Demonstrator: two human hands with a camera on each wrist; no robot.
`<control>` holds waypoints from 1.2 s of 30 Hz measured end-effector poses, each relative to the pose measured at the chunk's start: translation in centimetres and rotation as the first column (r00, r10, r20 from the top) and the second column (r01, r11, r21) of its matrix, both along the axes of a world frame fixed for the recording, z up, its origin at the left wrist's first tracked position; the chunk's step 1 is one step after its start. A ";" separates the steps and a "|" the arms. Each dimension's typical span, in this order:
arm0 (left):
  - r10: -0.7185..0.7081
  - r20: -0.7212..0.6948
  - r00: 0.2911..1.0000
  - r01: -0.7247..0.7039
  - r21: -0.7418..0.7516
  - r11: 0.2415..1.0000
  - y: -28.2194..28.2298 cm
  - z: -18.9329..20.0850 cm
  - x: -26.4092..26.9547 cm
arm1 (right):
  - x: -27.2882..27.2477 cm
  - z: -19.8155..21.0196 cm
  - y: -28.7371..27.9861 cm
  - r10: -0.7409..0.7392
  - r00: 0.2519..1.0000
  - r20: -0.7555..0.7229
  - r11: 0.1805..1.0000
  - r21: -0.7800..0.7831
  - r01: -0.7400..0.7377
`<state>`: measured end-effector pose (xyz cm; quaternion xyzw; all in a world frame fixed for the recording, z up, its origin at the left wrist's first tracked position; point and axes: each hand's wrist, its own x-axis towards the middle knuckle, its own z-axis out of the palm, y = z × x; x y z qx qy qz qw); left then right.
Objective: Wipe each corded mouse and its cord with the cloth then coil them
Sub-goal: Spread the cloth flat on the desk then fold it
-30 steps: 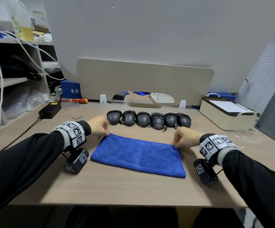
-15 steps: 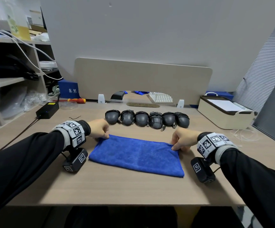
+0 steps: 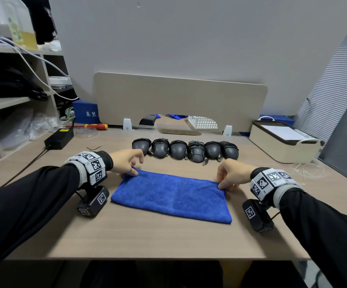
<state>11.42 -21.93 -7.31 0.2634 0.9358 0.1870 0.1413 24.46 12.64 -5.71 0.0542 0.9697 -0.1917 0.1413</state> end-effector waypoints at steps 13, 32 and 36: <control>-0.005 0.013 1.000 0.007 -0.139 0.990 -0.1 0.1 -0.2 | 0.1 -0.1 0.3 0.041 0.999 0.001 0.999 0.035 -0.041; -0.096 -0.073 0.993 0.087 -0.118 0.989 -0.2 0.3 0.0 | 0.0 0.1 0.2 0.054 0.998 0.011 0.998 0.044 -0.054; -0.113 -0.113 0.987 0.092 -0.174 0.980 0.2 0.6 0.4 | 0.1 0.2 0.2 0.053 0.999 0.006 0.998 0.042 -0.054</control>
